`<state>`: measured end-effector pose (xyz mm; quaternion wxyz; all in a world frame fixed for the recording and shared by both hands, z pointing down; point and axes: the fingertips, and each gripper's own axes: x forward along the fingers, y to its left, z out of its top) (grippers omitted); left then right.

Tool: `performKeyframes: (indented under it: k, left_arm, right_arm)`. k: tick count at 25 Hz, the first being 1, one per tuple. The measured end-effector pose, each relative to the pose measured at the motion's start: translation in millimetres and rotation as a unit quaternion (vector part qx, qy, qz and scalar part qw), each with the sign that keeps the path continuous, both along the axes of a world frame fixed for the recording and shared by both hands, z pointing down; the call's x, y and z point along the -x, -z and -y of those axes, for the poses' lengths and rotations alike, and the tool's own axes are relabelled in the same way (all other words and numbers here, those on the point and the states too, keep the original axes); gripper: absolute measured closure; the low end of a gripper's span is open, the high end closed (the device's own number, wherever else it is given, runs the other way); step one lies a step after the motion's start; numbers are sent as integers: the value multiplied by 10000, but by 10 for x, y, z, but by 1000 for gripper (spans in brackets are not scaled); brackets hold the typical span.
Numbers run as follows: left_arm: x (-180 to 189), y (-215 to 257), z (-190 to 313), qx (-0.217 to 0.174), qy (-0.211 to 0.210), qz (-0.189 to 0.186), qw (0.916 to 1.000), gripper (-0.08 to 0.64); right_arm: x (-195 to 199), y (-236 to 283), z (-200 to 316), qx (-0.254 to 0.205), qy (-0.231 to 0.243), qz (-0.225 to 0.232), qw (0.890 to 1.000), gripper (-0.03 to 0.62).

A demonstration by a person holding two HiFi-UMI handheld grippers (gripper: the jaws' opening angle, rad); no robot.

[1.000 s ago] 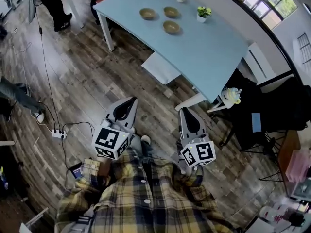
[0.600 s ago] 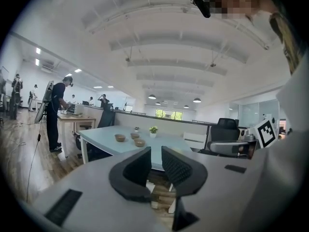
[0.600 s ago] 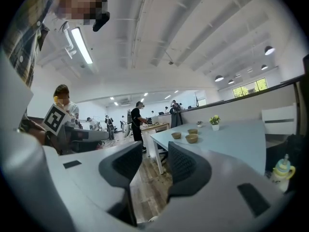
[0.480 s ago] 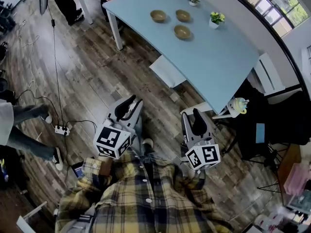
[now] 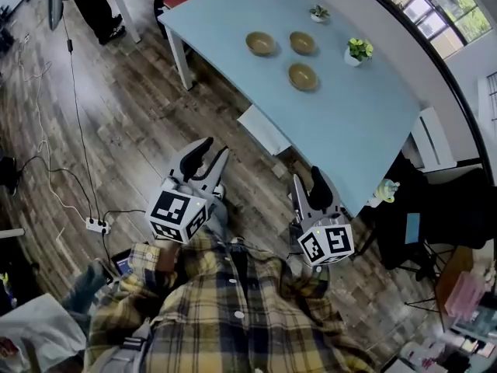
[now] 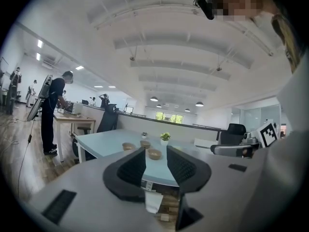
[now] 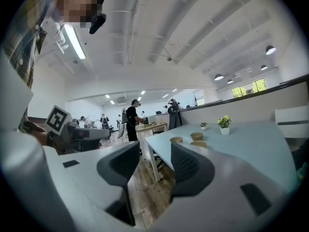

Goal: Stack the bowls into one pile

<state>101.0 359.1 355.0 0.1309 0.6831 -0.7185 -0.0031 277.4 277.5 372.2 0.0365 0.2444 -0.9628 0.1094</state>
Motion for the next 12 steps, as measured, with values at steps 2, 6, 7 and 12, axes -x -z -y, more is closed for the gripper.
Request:
performKeyframes:
  k: [2, 6, 7, 12]
  left_arm:
    - [284, 41, 174, -33, -9, 9, 10000, 434]
    - [804, 25, 460, -13, -6, 6, 10000, 430]
    - [915, 9, 511, -2, -4, 7, 10000, 430]
    - [1362, -53, 613, 26, -12, 8, 10000, 423]
  right_arm:
    - [254, 21, 179, -27, -24, -28, 10000, 407]
    - [730, -7, 453, -67, -47, -146, 9999, 399]
    - [829, -16, 505, -60, -73, -151, 9998, 399]
    - [1162, -86, 695, 83, -269, -26, 9996, 388]
